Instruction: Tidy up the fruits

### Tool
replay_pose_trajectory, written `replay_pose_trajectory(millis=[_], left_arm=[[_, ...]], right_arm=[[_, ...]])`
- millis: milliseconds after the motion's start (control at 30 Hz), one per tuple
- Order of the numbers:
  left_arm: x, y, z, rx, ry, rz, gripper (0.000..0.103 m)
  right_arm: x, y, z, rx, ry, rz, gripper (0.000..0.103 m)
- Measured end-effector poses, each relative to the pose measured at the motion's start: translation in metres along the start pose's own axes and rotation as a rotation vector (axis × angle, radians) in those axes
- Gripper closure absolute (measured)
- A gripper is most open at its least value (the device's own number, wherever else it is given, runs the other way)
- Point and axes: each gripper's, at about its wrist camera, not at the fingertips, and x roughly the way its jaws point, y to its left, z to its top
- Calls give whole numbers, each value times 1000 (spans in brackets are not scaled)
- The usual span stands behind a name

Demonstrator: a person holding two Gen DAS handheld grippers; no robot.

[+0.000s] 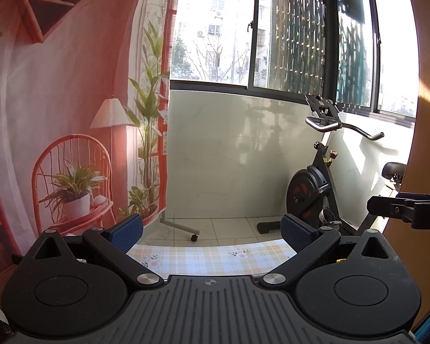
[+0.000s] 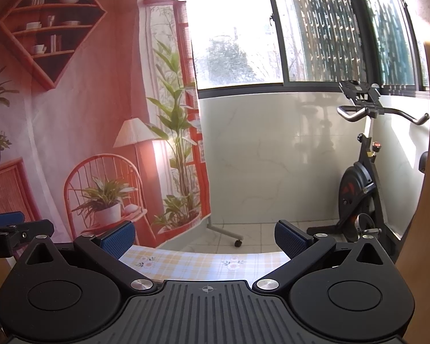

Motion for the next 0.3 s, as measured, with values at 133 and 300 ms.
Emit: replay_pose_trajectory(millis=[133,300], left_arm=[[0,2,-1,0,-6,-2,0],[0,4,-1,-12,-7,7,0]], right_arm=[[0,0,0,0,0,1,0],[0,1,0,0,1,1,0]])
